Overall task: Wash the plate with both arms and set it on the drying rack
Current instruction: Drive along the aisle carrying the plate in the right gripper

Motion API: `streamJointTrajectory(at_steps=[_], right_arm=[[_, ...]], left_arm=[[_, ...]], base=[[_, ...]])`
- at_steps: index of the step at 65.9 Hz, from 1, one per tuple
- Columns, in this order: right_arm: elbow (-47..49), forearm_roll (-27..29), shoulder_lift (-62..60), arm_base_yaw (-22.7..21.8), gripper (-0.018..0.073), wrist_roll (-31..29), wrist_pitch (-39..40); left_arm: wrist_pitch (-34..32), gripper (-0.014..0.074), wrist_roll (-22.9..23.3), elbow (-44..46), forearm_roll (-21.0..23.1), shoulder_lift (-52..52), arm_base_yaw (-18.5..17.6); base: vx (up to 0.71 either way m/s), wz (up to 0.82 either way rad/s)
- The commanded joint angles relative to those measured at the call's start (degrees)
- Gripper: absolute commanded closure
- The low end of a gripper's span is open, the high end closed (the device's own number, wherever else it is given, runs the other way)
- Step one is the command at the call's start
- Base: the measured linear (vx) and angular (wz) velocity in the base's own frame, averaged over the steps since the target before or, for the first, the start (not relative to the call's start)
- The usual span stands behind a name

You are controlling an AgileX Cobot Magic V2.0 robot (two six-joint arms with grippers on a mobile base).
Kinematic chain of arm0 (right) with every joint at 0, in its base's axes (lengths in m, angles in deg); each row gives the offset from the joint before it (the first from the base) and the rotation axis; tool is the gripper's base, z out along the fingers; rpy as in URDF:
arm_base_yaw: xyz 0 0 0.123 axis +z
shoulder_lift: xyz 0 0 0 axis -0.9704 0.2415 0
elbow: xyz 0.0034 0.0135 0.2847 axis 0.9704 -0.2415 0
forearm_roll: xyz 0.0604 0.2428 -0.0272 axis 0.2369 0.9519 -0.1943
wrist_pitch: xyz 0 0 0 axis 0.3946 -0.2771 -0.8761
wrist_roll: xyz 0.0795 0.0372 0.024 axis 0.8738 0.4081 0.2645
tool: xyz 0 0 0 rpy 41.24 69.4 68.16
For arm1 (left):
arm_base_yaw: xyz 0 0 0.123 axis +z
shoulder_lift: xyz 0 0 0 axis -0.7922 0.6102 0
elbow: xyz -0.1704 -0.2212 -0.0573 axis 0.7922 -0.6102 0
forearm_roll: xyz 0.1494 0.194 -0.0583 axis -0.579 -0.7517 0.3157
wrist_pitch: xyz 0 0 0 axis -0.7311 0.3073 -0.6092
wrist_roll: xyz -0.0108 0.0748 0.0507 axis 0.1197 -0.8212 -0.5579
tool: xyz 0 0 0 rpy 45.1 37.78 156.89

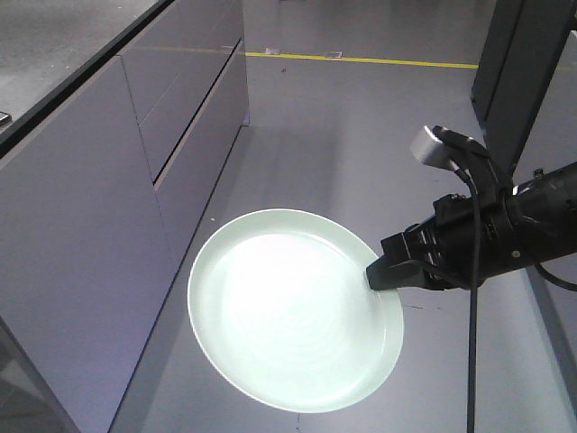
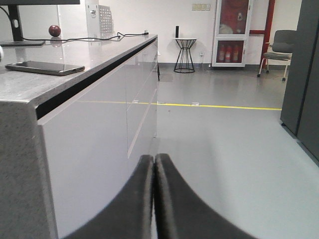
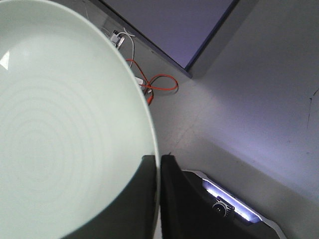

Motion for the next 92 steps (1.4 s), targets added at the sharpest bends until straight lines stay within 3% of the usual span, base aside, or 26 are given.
streamJointTrajectory(at_steps=[1,92], right_arm=[[1.4,2.8,-1.8,-0.2,0.0568,-0.3,0.9],[1.4,2.8,-1.8,-0.2,0.0568,-0.3,0.9]], left_arm=[[-4.2,0.0603,0.7,1.4,0.1,-0.9,-0.4],[-4.2,0.0603,0.7,1.4,0.1,-0.9,-0.4]], base=[[0.19,-0.05],[0.18,-0.05]])
